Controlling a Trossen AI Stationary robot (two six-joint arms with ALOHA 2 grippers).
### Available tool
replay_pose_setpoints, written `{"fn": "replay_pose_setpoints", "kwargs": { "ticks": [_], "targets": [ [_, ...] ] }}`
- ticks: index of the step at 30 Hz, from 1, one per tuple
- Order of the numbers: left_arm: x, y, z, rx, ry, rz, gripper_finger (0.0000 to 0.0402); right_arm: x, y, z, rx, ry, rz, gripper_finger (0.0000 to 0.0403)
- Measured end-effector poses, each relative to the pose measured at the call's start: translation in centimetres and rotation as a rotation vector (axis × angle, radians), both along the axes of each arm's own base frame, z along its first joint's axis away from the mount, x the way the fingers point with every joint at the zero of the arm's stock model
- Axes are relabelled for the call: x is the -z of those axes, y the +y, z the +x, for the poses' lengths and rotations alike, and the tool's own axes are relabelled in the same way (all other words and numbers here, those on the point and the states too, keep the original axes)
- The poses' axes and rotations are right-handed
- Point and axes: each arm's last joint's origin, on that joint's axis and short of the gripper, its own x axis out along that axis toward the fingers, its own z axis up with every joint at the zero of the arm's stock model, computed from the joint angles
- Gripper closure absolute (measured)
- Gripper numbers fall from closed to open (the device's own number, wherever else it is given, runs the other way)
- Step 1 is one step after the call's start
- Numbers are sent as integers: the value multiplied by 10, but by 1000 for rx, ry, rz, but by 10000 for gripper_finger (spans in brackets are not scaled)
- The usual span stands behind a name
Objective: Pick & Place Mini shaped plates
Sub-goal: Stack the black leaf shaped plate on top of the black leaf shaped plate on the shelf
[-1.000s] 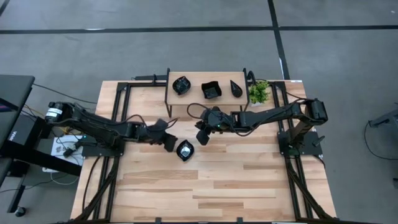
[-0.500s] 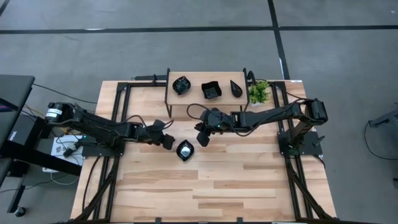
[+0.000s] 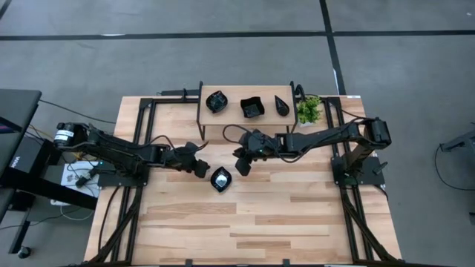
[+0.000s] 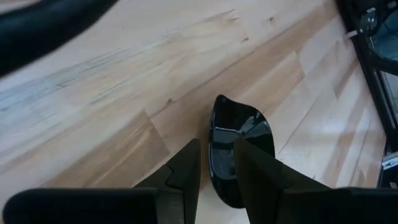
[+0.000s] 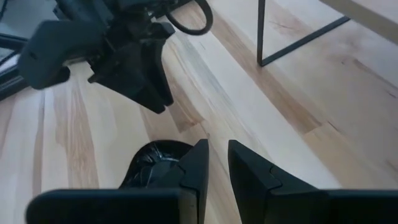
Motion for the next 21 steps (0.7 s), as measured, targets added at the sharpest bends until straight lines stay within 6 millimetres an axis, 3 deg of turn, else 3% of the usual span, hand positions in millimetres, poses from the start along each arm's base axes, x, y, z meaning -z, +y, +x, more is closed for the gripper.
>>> {"fn": "replay_pose_setpoints", "kwargs": {
  "ticks": [21],
  "targets": [
    [7, 11, 5, 90, 26, 26, 304, 1, 1, -1, -22, 12, 15, 346]
  ]
}}
